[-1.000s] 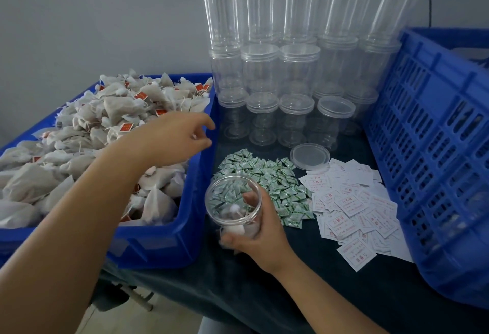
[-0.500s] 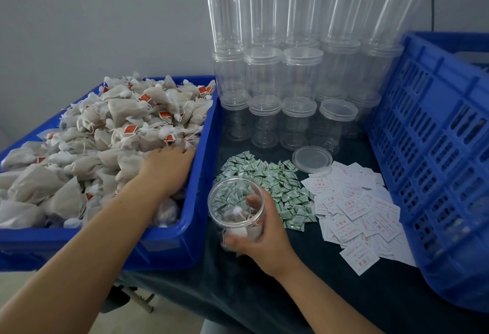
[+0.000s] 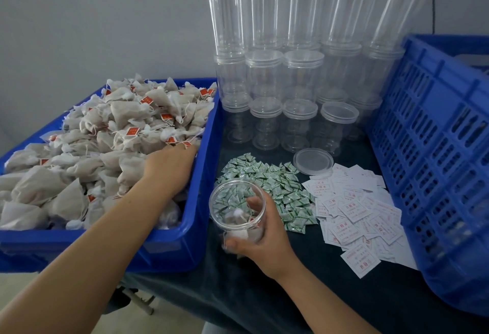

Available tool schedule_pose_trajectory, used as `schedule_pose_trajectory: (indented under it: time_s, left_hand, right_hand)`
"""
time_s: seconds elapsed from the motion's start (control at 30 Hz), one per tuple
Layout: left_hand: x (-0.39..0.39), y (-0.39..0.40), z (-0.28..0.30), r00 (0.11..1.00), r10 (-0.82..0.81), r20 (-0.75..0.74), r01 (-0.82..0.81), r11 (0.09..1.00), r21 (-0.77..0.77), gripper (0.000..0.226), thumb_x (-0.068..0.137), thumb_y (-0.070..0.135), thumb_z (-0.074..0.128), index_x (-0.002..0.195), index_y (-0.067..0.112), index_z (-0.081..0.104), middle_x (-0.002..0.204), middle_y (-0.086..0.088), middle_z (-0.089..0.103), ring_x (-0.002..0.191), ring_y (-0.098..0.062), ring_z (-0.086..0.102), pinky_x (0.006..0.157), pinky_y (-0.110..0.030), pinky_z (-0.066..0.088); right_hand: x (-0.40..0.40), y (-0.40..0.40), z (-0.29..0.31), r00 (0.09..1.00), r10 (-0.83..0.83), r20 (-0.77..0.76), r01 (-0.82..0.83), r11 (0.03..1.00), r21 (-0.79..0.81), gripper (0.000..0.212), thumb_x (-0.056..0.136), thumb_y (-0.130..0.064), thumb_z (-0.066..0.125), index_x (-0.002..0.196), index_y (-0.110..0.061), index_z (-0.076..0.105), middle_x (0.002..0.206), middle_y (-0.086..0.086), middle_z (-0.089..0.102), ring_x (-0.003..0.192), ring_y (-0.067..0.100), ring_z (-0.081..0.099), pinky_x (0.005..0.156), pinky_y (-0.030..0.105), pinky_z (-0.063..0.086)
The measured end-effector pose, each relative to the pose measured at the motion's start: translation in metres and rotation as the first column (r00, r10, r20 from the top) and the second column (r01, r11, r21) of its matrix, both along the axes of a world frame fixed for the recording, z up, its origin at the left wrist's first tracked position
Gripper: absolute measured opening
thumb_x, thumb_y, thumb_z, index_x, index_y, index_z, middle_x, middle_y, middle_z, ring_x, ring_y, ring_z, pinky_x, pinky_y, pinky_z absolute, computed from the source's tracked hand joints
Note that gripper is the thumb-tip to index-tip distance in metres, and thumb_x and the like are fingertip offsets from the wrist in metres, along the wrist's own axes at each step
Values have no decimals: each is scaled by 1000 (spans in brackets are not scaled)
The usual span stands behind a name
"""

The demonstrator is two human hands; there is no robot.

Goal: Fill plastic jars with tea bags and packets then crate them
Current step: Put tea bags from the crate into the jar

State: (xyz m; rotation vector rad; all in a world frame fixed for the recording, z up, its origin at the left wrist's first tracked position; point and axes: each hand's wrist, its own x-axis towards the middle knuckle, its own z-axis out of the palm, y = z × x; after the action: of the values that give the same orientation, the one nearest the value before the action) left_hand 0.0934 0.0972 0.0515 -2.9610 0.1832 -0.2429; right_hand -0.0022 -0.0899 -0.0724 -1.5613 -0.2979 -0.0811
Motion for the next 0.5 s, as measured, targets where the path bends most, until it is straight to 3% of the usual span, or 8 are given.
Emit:
schedule_pose_trajectory:
  time_s: [0.1, 0.27, 0.5]
  left_hand:
    - [-6, -1, -3, 999, 5, 41, -9, 994, 106, 27, 95, 20, 47, 122, 25, 50, 120, 1, 56, 109, -22, 55, 70, -30, 38]
    - [-10, -10, 1, 991, 134, 31, -137, 982, 130, 20, 93, 9, 46, 111, 12, 54, 112, -5, 60, 103, -25, 57, 67, -31, 37]
    - [-9, -5, 3, 989, 146, 0, -144, 976, 165, 20, 90, 8, 53, 109, 9, 59, 114, -8, 58, 108, -26, 55, 78, -32, 46]
  right_hand:
    - [0, 0, 0, 1000, -4, 8, 4, 1000, -4, 98, 54, -39, 92, 133, -65, 39, 140, -11, 42, 128, -2, 49, 98, 28, 52]
    - [0, 1, -1, 1000, -4, 6, 4, 1000, -2, 97, 55, -39, 91, 134, -62, 39, 141, -10, 42, 128, -2, 49, 99, 31, 52]
    - [-1, 1, 1, 1000, -4, 10, 4, 1000, 4, 96, 55, -38, 91, 132, -64, 40, 141, -10, 42, 130, -1, 48, 103, 35, 52]
